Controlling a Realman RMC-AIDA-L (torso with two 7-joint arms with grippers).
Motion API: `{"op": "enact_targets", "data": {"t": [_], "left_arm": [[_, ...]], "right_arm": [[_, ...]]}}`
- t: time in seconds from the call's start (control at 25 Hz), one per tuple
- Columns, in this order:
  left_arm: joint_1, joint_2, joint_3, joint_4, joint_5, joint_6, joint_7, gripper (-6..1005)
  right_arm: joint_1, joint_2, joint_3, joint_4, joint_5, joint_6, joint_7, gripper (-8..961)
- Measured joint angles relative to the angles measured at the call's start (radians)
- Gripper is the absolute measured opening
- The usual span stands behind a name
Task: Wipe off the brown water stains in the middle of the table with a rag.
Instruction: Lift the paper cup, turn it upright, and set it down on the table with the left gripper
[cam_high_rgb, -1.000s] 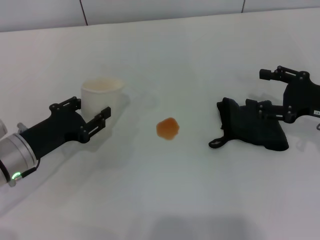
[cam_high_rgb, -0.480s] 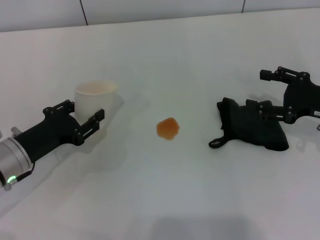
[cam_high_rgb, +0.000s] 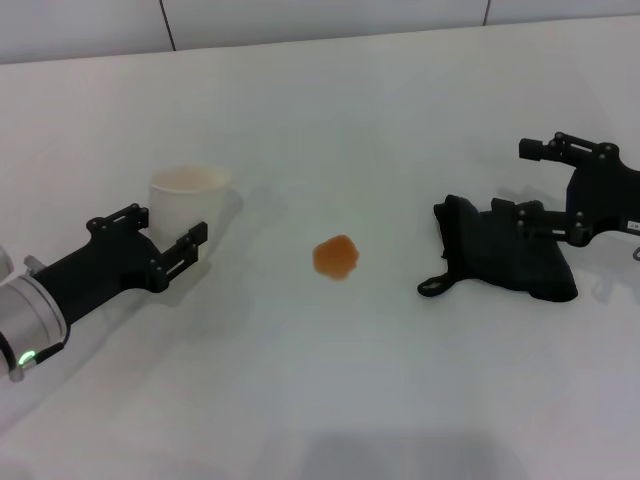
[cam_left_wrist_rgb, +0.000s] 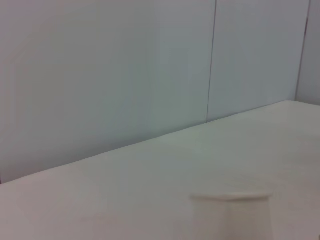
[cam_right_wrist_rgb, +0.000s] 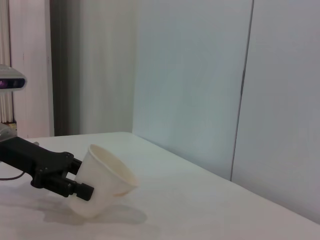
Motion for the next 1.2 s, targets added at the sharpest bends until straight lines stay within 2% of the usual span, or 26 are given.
{"op": "enact_targets", "data": {"t": [0.92, 1.2], "left_arm": [[-0.014, -0.001, 0.000, 0.030, 0.044, -0.038, -0.002, 535], [-0.017, 0.000, 0.000, 0.030, 0.048, -0.048, -0.018, 580]], "right_arm": [[-0.003, 0.000, 0.000, 0.000, 0.000, 0.001, 0.000, 839], [-0.002, 0.000, 0.000, 0.000, 0.000, -0.003, 0.000, 838]]}}
